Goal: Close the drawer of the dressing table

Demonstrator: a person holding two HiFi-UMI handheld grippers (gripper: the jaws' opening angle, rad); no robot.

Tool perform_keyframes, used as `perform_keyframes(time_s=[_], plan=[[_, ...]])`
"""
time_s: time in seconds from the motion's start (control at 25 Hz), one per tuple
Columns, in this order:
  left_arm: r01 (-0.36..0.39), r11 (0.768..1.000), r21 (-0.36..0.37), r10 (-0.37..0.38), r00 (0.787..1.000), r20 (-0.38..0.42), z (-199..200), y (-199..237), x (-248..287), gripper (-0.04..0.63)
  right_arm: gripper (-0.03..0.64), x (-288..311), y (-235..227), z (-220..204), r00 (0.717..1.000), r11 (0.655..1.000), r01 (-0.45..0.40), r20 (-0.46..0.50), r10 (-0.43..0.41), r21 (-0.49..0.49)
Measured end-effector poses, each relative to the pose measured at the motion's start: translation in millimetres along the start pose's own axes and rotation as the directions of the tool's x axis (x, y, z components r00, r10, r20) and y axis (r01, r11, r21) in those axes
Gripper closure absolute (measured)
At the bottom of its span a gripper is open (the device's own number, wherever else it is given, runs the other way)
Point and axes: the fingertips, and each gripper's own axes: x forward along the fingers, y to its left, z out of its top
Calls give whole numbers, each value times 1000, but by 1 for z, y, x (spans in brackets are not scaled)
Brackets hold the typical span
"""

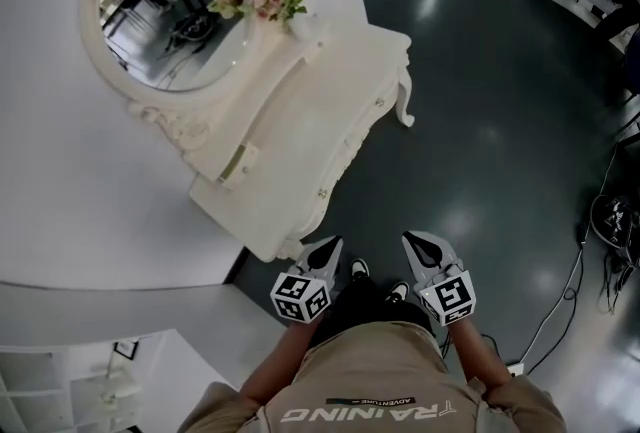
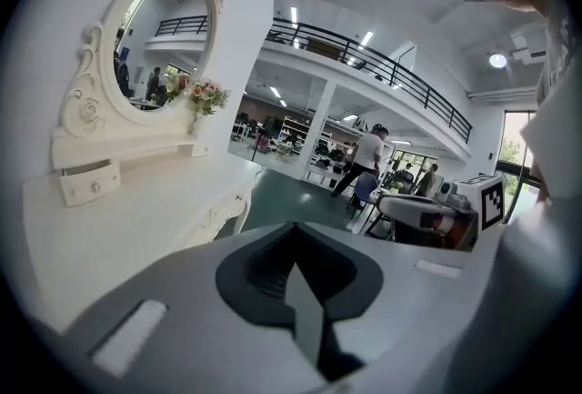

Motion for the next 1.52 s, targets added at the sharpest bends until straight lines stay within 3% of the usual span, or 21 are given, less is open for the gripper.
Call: perform_keyframes(time_s=[0.24,0.44,0.64,0.84,1.0,1.16,1.32,1.52], plan=[[44,996,73,-42,999,-23,10,-16,26,577,615,-10,-17,0,999,998,47,-26,-46,38],[135,985,107,-131,991,-40,26,-17,73,577,615,-12,-52,10,986,986,164,-32,-163,40],[213,966,143,-221,974,42,78,-12,120,577,615,8,-83,38,973,973,230,-30,-231,-14],[239,959,150,-248,968,47,96,18,124,577,615,38,-103,64,955,953,296,-14,-297,-70],[163,979,119,-176,979,103,114,62,124,577,615,85,-113,91,967,958,254,3,-256,-133],[64,993,97,-75,990,123,118,110,106,577,615,144,-89,96,987,980,160,-10,-163,-117],[-42,995,89,30,991,132,112,146,78,577,615,197,-56,100,999,988,20,-35,-26,-155],[-185,982,-25,187,972,142,98,194,50,577,615,249,-24,105,989,974,-142,-59,133,-177]])
